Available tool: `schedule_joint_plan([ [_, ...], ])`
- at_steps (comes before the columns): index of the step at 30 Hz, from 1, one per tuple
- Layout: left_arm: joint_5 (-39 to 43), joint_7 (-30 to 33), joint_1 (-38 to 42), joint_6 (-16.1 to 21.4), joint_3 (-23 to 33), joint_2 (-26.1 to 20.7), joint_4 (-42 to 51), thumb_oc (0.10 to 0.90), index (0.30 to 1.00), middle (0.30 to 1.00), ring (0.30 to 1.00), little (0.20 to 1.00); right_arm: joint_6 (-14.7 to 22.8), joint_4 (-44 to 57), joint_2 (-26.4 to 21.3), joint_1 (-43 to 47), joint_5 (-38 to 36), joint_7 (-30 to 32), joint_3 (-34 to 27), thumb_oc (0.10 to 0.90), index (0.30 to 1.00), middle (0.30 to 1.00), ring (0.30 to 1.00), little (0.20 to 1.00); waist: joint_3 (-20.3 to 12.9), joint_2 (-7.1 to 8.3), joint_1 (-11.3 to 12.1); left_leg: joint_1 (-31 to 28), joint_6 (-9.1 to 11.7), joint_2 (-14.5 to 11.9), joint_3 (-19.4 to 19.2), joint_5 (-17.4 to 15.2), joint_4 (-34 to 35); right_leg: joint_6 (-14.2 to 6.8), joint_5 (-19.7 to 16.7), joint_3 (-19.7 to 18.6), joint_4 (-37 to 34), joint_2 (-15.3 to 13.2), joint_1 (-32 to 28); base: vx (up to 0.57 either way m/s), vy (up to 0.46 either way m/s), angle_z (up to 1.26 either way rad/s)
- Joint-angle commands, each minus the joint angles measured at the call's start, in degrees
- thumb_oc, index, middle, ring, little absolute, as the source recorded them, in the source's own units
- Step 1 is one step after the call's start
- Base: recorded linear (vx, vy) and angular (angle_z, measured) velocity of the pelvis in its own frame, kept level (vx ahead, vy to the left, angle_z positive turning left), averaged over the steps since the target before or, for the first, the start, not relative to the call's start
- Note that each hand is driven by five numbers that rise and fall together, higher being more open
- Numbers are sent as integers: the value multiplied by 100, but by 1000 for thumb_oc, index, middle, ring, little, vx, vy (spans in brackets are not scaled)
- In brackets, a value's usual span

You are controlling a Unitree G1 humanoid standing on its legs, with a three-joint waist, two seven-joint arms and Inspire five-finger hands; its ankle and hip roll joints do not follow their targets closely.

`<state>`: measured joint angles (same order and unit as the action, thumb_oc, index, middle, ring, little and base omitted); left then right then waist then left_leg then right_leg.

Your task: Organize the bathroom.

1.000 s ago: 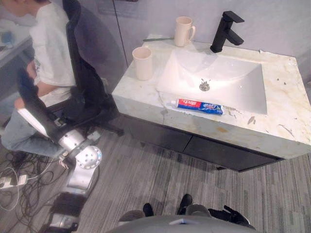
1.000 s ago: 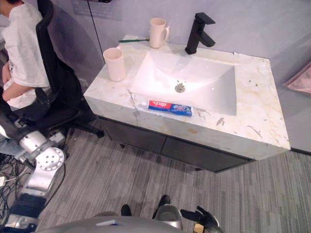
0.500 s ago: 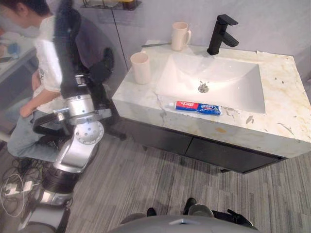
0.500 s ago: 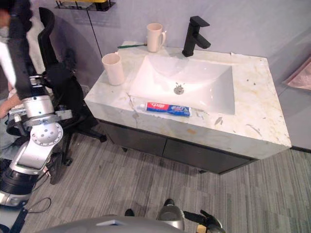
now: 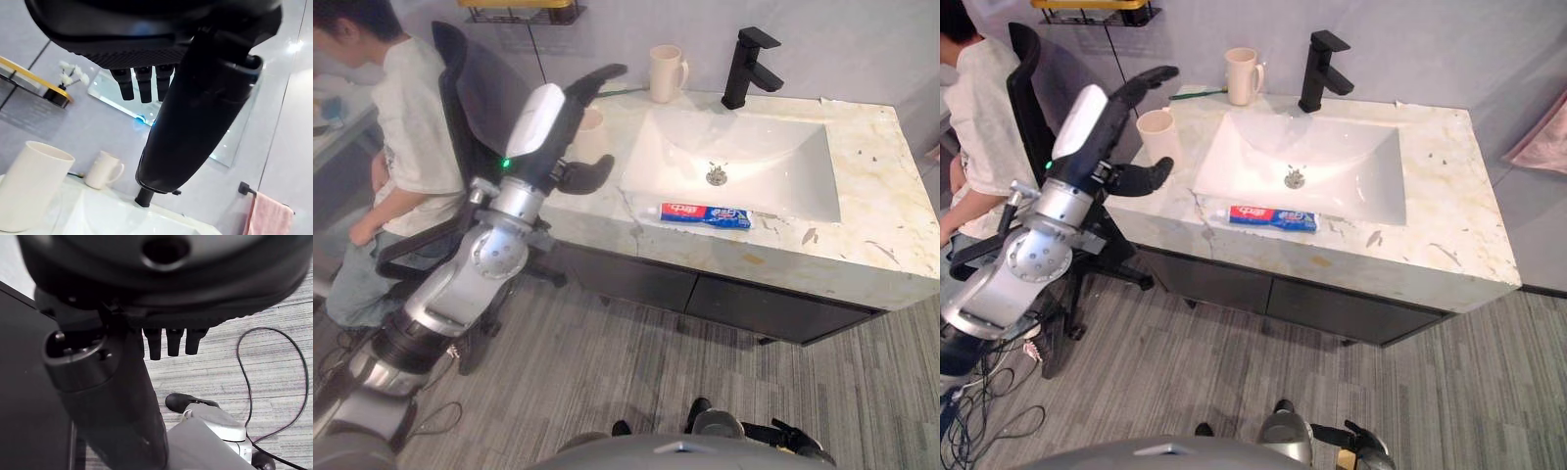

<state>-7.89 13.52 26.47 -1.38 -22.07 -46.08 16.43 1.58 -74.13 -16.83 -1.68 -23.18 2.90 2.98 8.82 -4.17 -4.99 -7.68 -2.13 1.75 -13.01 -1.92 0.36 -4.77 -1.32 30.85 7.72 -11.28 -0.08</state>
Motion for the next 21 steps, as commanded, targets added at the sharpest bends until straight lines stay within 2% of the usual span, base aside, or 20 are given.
schedule_joint_plan([
  [1,59,-424,909,161,-11,-301,536,800,900,900,900,900,-139,-88,118,-23,169,-58,239,800,900,900,900,900,-231,18,4,-234,67,247,-95,-476,100,-476,-293,-405,-12,78,674,0,0,0],
  [3,35,-618,1002,102,-76,-338,514,800,900,900,900,900,-153,-76,121,-17,157,-54,249,800,900,900,900,900,-232,16,-5,-237,64,249,-104,-478,102,-479,-299,-413,-5,80,684,0,0,0],
  [8,506,-1163,1764,-234,-837,-628,176,800,900,900,900,900,-238,-74,37,43,164,-105,296,800,900,900,900,900,-257,-38,-150,-285,61,262,-177,-482,113,-514,-336,-475,-10,88,716,22,-11,-3],
  [15,451,-1318,2597,-247,-1687,-529,-314,800,900,900,900,900,-294,-80,21,53,139,-116,366,800,900,900,900,900,-299,-62,-328,-309,68,262,-292,-469,119,-503,-315,-545,-64,153,705,22,-13,-5],
  [21,366,-1592,2977,-494,-2003,-374,-512,800,900,900,900,900,-284,-78,17,11,98,-108,378,800,900,900,900,900,-326,-54,-456,-323,76,256,-364,-457,114,-489,-311,-591,-99,206,694,24,-23,-4],
])
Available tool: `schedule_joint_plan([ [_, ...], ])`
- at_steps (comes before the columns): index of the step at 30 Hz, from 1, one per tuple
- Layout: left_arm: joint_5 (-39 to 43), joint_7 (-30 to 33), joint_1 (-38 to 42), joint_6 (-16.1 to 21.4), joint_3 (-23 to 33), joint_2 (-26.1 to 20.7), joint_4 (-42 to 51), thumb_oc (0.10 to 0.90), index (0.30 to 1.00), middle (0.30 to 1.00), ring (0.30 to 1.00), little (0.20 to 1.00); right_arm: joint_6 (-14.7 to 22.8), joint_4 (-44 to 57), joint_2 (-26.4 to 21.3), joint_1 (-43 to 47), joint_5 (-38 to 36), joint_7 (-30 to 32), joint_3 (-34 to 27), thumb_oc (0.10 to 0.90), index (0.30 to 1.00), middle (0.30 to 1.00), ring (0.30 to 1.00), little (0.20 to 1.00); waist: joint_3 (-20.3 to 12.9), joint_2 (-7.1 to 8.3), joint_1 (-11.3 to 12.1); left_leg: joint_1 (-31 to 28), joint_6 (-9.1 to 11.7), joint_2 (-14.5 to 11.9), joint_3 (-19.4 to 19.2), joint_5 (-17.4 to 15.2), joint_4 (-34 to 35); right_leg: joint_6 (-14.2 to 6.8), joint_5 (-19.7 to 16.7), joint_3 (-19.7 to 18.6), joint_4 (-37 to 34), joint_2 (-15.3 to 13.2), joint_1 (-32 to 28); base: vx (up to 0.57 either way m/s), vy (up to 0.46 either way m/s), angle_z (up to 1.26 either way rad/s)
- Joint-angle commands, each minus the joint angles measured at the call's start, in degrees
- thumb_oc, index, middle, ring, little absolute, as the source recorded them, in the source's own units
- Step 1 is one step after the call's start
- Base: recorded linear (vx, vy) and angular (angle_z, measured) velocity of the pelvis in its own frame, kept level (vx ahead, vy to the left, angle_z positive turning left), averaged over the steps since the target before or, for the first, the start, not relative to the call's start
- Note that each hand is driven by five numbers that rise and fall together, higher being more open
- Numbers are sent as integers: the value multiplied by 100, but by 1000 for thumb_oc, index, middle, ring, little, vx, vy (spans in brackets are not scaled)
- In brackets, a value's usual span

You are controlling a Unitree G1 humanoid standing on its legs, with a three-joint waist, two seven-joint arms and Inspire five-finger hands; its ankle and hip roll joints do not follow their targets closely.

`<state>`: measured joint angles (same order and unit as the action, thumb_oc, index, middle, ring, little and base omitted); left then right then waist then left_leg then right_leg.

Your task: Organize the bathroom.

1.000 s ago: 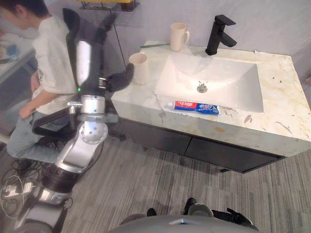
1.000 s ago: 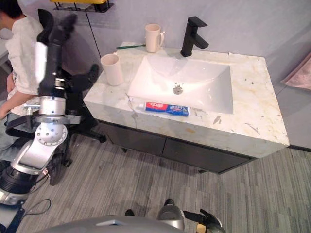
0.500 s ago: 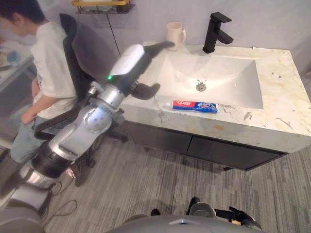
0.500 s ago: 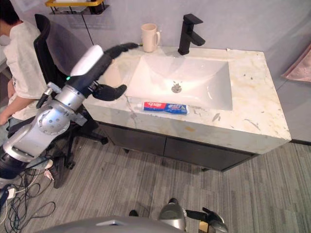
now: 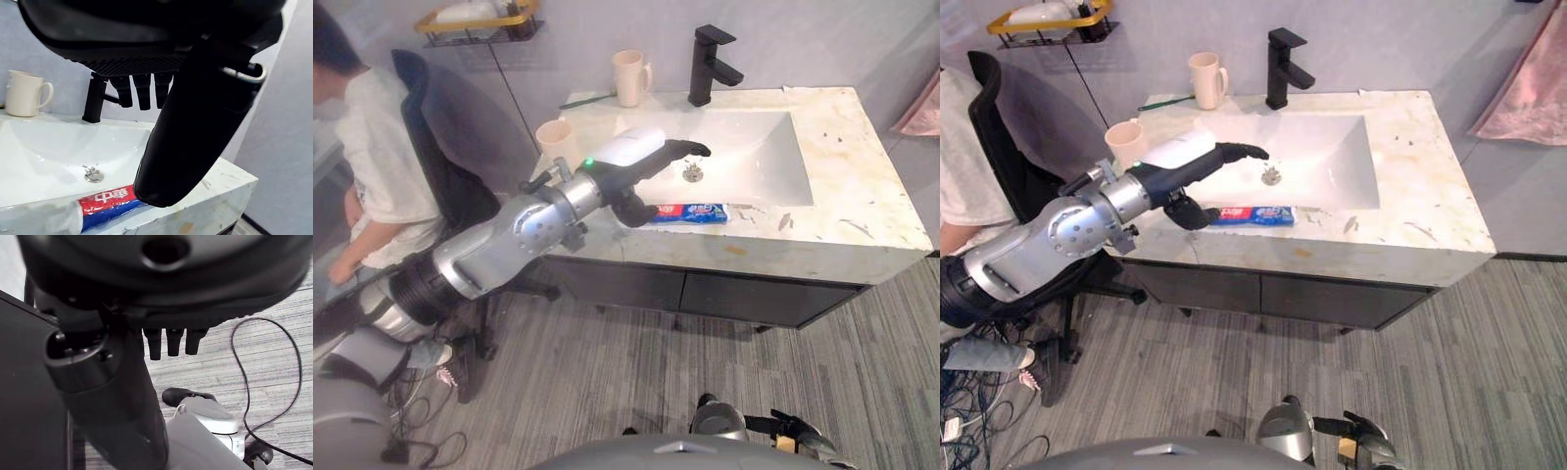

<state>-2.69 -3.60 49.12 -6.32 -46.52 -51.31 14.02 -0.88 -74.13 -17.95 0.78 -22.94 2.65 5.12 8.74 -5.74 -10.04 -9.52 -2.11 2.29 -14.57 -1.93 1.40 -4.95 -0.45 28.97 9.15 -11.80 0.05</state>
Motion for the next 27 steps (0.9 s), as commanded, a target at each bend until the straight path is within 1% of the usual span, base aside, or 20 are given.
schedule_joint_plan([
  [1,-165,82,732,-24,428,162,-284,800,900,900,900,900,-34,-79,133,-238,74,-80,159,800,900,900,900,900,-319,103,43,-140,75,201,-211,-455,11,-470,-397,-406,-245,261,681,0,0,0],
  [5,-137,-16,841,-280,288,236,-405,800,900,900,900,900,-27,-59,135,-250,26,-40,166,800,900,900,900,900,-319,105,-13,-125,82,202,-244,-447,-3,-465,-401,-439,-296,299,666,0,0,0],
  [8,-129,-93,849,-360,270,253,-483,800,900,900,900,900,-38,-32,136,-274,30,-28,174,800,900,900,900,900,-321,108,-28,-115,89,194,-270,-435,-3,-457,-401,-450,-331,323,650,3,-5,-7],
  [11,-10,-246,845,-528,236,292,-556,800,900,900,900,900,-32,-15,136,-302,23,-17,178,800,900,900,900,900,-313,107,-47,-92,91,191,-295,-420,-14,-445,-396,-457,-366,347,628,2,-9,-11],
  [14,-75,-204,849,-611,205,381,-671,800,900,900,900,900,-1,-51,141,-309,5,-19,180,800,900,900,900,900,-307,97,-64,-76,88,192,-321,-417,-19,-433,-382,-455,-374,353,625,1,-2,-1],
  [17,-76,-190,855,-613,209,412,-747,800,900,900,900,900,35,-68,136,-310,-9,-34,172,800,900,900,900,900,-306,96,-74,-66,88,191,-332,-419,-29,-426,-370,-455,-368,354,631,0,0,0],
  [20,-126,-55,848,-683,214,431,-795,800,900,900,900,900,47,-56,137,-324,-22,-25,179,800,900,900,900,900,-306,98,-85,-50,93,188,-333,-411,-38,-418,-366,-464,-372,359,635,0,0,0],
  [21,-74,12,816,-750,256,451,-814,800,900,900,900,900,39,-33,140,-328,-29,-7,188,800,900,900,900,900,-306,100,-80,-40,92,191,-336,-414,-42,-411,-360,-461,-382,363,632,0,0,0],
  [24,28,-100,749,-945,324,505,-933,800,900,900,900,900,38,-9,140,-338,-27,20,190,800,900,900,900,900,-298,95,-91,-26,96,191,-344,-409,-53,-399,-352,-472,-386,379,636,0,0,0],
  [27,101,-140,671,-1023,363,521,-1043,800,900,900,900,900,51,7,117,-354,-10,17,171,800,900,900,900,900,-277,92,-101,-6,97,193,-342,-401,-67,-385,-341,-490,-389,392,638,9,2,-3],
])
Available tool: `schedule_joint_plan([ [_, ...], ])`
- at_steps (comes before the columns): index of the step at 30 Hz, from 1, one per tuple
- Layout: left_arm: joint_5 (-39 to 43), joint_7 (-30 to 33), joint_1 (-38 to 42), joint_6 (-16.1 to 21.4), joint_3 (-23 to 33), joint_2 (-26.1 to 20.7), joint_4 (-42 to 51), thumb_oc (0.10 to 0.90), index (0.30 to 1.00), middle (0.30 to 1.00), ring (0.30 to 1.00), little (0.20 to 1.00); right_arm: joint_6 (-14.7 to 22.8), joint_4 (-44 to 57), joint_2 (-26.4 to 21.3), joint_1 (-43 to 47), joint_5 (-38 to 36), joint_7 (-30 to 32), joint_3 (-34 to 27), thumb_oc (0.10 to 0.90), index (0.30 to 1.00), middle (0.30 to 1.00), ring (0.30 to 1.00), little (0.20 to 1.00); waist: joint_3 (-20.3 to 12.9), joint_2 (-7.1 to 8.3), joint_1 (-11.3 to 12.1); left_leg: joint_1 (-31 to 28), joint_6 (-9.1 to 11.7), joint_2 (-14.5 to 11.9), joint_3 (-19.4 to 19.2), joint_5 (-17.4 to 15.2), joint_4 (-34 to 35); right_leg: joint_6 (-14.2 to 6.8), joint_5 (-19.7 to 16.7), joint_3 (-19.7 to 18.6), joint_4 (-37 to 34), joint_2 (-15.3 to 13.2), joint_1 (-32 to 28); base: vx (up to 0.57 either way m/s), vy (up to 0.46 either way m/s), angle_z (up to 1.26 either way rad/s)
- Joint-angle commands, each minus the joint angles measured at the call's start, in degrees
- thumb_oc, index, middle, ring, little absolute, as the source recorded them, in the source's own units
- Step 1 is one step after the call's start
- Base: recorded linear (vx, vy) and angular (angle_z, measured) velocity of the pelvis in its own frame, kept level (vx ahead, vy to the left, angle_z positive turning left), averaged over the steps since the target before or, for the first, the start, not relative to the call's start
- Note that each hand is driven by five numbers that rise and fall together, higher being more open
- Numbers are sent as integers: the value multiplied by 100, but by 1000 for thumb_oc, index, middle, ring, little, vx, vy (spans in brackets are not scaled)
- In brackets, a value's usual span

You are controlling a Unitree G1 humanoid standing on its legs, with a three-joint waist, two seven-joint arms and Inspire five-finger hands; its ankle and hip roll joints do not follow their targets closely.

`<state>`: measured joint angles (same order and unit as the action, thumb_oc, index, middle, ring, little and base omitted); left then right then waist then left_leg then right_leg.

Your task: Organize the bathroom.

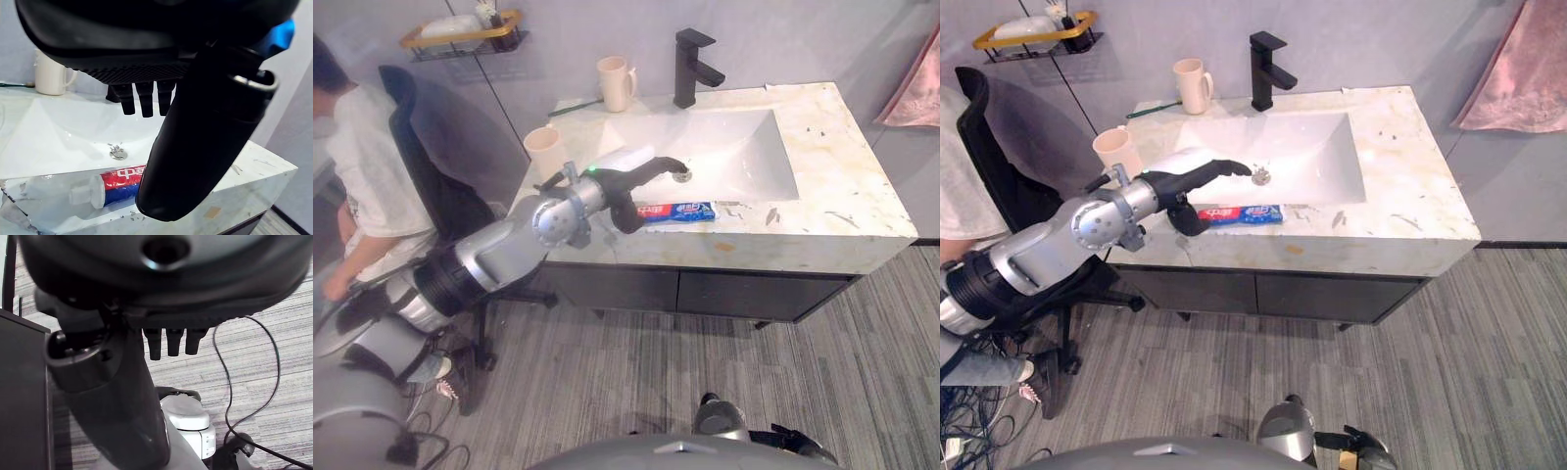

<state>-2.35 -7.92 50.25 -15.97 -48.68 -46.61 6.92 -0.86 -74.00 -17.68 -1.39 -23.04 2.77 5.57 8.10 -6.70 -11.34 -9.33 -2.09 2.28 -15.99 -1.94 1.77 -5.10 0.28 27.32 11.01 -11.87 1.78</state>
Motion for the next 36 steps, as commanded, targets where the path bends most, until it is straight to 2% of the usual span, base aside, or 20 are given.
schedule_joint_plan([
  [1,237,227,507,-177,599,81,-371,800,900,900,900,900,46,-2,80,-137,-7,6,121,800,900,900,900,900,-203,187,31,-18,95,191,-188,-394,-108,-363,-409,-334,-575,407,463,16,6,-6],
  [17,142,205,266,-306,625,432,-865,800,900,900,900,900,8,132,33,-140,-75,66,166,800,900,900,900,900,-150,220,-8,93,109,131,-256,-380,-170,-313,-340,-337,-607,440,472,3,-1,-1],
  [28,-196,-135,315,-383,455,565,-1023,800,900,900,900,900,43,146,1,-105,-152,59,140,800,900,900,900,900,-134,225,-21,160,113,117,-278,-400,-252,-276,-278,-341,-610,450,436,0,0,0],
  [29,-229,-204,337,-354,425,557,-1024,489,434,434,434,434,43,162,-4,-104,-164,71,145,800,900,900,900,900,-134,226,-26,170,114,122,-280,-401,-264,-277,-274,-347,-613,451,428,0,0,0],
  [30,-236,-233,346,-354,414,556,-1027,489,434,434,434,434,40,170,-6,-101,-171,76,146,800,900,900,900,900,-131,225,-29,172,115,120,-285,-402,-267,-276,-272,-349,-615,451,426,0,0,0],
  [31,-290,-231,356,-376,387,559,-1026,400,300,300,300,300,37,177,-11,-97,-179,89,142,800,900,900,900,900,-128,224,-35,179,117,122,-294,-404,-273,-276,-271,-351,-619,452,424,0,0,0],
  [36,-335,-193,382,-352,346,527,-1040,400,300,300,300,300,74,193,-32,-127,-164,109,118,800,900,900,900,900,-110,211,-36,155,130,115,-317,-436,-272,-290,-244,-352,-637,472,381,0,0,0],
])
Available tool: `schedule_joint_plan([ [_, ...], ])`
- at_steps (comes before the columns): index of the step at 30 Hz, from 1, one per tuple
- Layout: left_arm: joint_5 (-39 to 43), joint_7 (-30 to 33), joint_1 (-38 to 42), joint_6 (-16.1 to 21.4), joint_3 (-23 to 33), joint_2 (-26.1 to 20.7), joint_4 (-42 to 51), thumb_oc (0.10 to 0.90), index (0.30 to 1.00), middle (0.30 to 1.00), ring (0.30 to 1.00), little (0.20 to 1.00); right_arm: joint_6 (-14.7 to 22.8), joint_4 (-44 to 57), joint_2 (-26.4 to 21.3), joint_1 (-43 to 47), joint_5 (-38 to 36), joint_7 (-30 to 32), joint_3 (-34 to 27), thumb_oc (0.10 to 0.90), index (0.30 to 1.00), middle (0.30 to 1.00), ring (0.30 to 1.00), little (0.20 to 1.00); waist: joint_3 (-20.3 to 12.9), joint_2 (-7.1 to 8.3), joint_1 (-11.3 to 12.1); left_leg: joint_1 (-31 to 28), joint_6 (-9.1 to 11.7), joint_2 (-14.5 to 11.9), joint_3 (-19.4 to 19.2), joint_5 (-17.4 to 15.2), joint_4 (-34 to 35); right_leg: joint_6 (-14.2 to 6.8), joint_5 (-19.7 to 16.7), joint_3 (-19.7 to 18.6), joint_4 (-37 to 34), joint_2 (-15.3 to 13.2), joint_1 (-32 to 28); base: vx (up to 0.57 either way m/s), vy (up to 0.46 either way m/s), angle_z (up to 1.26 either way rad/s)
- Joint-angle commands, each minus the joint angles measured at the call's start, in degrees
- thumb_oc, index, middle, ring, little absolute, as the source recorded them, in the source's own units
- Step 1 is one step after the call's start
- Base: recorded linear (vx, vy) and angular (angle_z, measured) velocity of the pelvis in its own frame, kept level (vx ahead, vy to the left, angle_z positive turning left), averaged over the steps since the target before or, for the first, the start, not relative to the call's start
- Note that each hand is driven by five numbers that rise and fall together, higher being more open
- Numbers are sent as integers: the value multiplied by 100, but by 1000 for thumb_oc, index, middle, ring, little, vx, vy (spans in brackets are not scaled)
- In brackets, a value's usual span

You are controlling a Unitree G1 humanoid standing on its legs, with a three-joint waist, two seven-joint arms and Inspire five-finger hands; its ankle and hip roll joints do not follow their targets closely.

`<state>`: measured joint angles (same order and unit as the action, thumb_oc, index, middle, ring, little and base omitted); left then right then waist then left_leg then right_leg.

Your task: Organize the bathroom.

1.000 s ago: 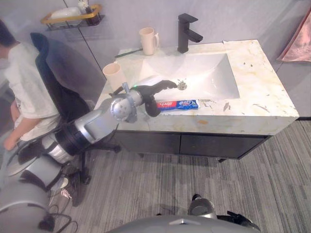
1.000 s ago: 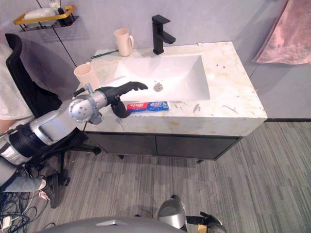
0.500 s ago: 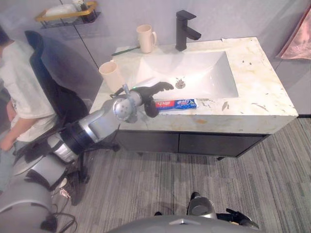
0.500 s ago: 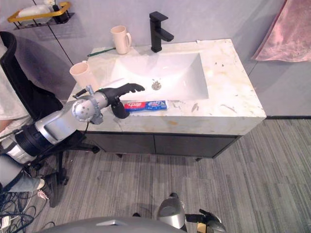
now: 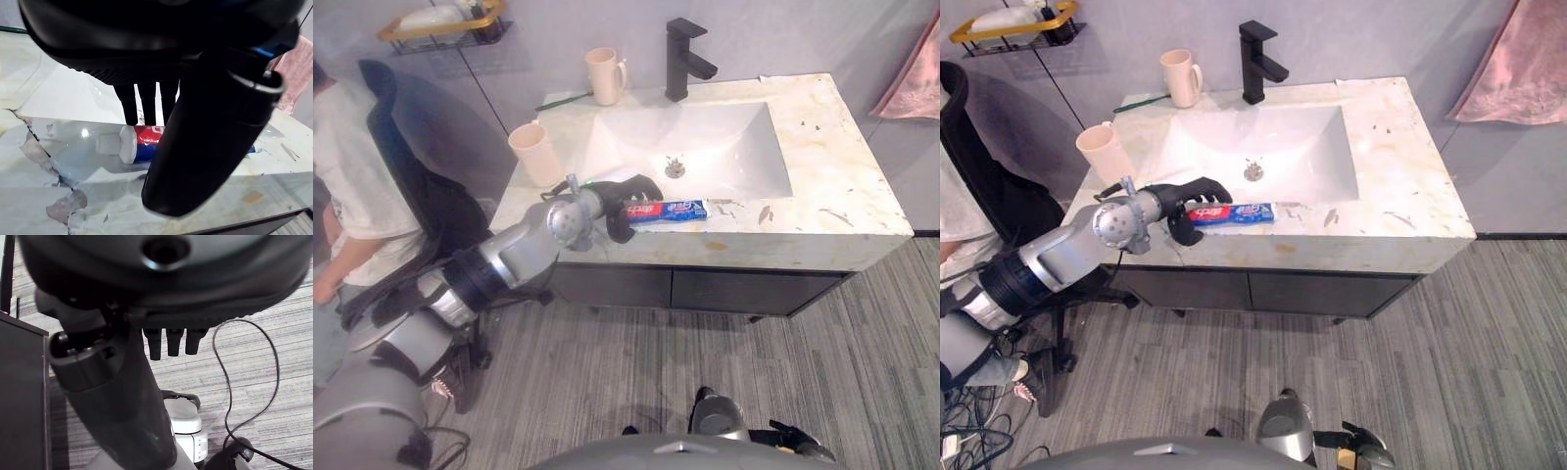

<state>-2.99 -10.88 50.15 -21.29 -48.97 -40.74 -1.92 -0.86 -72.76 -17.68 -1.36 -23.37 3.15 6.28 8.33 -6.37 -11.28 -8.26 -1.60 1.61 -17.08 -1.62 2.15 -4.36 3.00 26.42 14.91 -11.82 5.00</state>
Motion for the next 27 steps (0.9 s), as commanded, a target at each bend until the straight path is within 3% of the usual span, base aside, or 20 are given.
schedule_joint_plan([
  [1,-230,134,396,162,374,-77,-139,400,300,300,300,300,75,69,-30,-129,-124,84,51,800,900,900,900,900,-150,189,-48,84,76,200,-203,-440,-312,-356,-541,-263,-1045,457,78,0,0,0],
  [20,341,766,427,380,668,-161,-97,400,300,300,300,300,102,-11,4,-109,-120,111,72,800,900,900,900,900,-170,198,47,131,81,237,-168,-456,-353,-373,-528,-306,-1097,434,-1,-6,10,0],
  [24,833,1113,374,528,776,-157,-31,400,300,300,300,300,86,44,18,-111,-221,158,91,800,900,900,900,900,-172,216,68,126,81,245,-143,-455,-348,-383,-549,-317,-1113,423,-8,0,0,0],
  [27,2188,1752,76,1060,1221,18,43,400,300,300,300,300,178,195,56,-135,-670,351,89,800,900,900,900,900,-156,242,88,107,84,238,-127,-445,-333,-380,-557,-355,-1113,422,-13,-14,25,-1],
])
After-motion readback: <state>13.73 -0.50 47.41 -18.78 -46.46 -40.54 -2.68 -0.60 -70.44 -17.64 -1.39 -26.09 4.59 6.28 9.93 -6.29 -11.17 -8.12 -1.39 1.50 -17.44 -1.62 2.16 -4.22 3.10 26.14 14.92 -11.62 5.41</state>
